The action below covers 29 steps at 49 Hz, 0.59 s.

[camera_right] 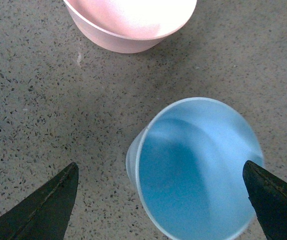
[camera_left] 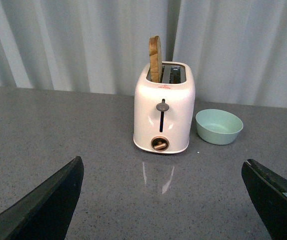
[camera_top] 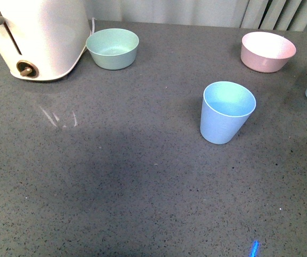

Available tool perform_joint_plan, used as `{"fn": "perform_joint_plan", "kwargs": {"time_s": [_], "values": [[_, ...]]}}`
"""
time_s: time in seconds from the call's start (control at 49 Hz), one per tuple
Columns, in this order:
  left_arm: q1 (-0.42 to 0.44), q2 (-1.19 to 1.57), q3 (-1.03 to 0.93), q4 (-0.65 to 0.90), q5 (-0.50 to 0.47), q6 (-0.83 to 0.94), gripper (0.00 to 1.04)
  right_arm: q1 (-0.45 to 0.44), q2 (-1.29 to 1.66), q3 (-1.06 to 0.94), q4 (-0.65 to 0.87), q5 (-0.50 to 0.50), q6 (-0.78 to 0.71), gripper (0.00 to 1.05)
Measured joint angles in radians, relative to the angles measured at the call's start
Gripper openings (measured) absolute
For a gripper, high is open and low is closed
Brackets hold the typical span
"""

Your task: Stack blue cups with both arms

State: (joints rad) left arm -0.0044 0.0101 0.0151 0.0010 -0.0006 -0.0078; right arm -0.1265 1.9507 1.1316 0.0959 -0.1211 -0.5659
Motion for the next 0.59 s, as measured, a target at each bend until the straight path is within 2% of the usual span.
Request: {"fn": "perform_joint_plan", "kwargs": {"time_s": [0.061,0.204,0.408,0.551,0.592], "values": [[0.000,0.000,0.000,0.000,0.000,0.000,0.96,0.008,0.026,0.021,-0.001,0.007,0.000,0.95],[0.000,0.000,0.000,0.000,0.000,0.000,0.96,0.022,0.061,0.042,-0.005,0.029,-0.002,0.71],[0.000,0.000,0.000,0.000,0.000,0.000,0.96,0.019,0.073,0.042,-0.010,0.028,0.003,0.46],[0.000,0.000,0.000,0.000,0.000,0.000,0.96,0.004,0.072,0.039,-0.011,0.024,0.005,0.22],[0.000,0.000,0.000,0.000,0.000,0.000,0.96,0.001,0.071,0.035,-0.011,0.023,0.006,0.18]]}}
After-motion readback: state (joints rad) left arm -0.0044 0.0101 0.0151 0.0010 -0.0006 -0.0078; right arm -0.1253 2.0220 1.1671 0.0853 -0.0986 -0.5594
